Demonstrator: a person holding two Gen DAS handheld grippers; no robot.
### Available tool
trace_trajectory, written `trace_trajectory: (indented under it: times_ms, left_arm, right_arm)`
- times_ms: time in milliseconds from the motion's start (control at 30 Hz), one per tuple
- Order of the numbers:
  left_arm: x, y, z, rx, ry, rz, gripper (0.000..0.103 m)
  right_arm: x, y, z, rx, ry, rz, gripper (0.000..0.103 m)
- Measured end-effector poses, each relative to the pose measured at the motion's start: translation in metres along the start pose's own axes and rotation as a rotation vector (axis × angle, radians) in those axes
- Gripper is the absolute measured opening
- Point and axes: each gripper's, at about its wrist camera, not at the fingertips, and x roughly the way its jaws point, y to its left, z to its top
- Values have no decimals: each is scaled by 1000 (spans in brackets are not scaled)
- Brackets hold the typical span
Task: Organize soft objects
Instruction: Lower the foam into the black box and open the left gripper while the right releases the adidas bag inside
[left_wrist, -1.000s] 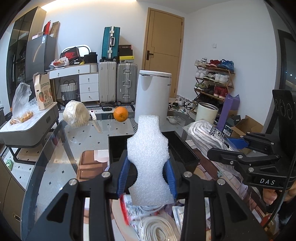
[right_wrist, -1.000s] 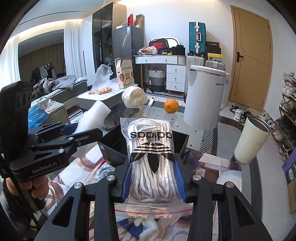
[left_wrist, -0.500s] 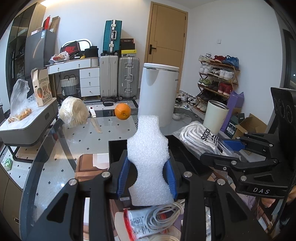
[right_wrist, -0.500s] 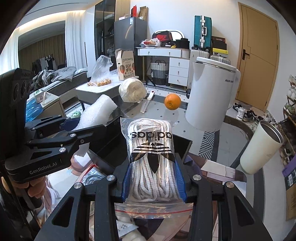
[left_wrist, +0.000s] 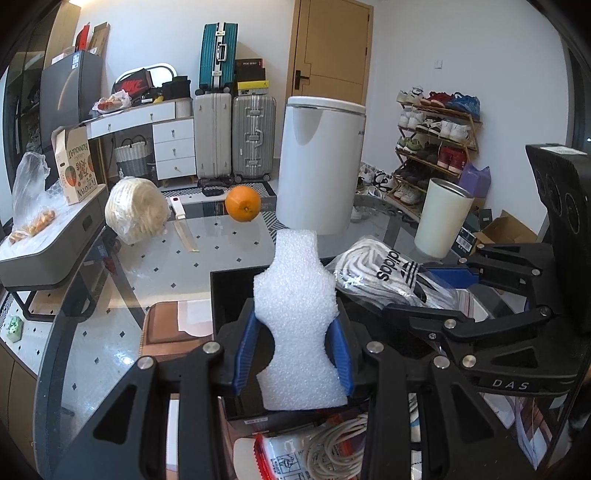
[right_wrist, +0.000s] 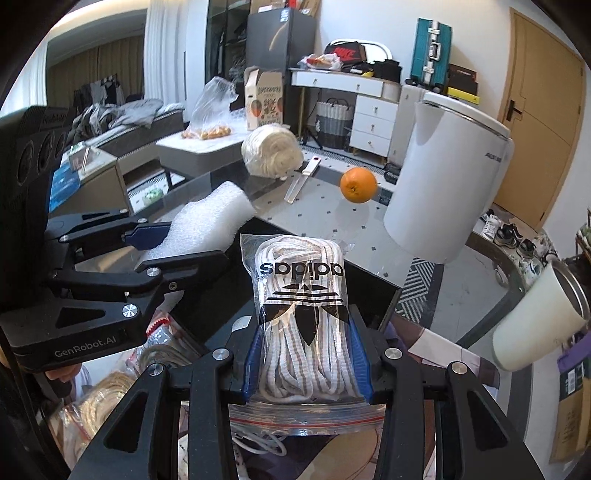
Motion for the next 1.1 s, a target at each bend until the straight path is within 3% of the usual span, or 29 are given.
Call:
trace_trajectory:
  times_ms: [267, 700, 900, 1100]
  left_arm:
    - [10, -1, 2, 21, 27, 0, 36]
    - [22, 7, -2, 15, 83, 4, 36]
    - [22, 7, -2, 27, 91, 8, 36]
    - [20, 8, -3, 21, 91, 4, 37]
  right_arm:
    - [15, 3, 7, -85, 54, 1, 41]
    - [49, 18, 22, -366, 209, 47, 41]
    - [58, 21, 27, -437, 233, 57, 41]
    - [48, 21, 24, -453, 217, 27, 63]
